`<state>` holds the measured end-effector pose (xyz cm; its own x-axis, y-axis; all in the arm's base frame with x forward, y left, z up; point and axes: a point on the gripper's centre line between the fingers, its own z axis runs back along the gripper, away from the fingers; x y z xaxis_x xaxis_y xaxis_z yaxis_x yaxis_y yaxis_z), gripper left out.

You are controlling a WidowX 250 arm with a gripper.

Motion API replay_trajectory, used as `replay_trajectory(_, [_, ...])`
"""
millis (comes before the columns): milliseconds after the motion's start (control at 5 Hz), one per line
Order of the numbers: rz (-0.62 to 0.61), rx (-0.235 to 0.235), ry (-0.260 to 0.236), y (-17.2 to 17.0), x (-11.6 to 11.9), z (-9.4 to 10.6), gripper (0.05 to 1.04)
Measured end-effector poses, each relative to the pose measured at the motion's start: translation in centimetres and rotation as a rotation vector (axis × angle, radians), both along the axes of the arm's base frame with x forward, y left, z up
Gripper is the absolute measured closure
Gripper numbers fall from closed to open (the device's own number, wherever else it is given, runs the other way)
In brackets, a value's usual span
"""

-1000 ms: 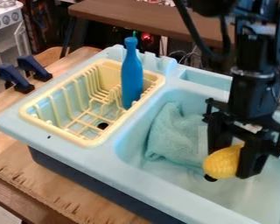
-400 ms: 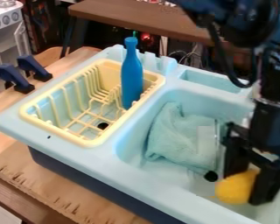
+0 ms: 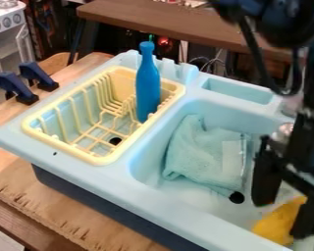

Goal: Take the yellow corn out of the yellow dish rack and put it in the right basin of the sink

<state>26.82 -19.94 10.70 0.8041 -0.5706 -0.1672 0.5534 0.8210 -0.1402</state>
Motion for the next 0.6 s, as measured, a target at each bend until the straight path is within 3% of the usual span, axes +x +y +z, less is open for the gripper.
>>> replay_trajectory(200, [0.019,0.016,-0.102,0.4,-0.5,3.6,0.081])
replay_trajectory(400, [0.046,0.063,-0.181,1.0,-1.5,7.6,0.081])
replay_trajectory(600, [0.123,0.078,-0.234,1.7,-2.7,11.6,0.081])
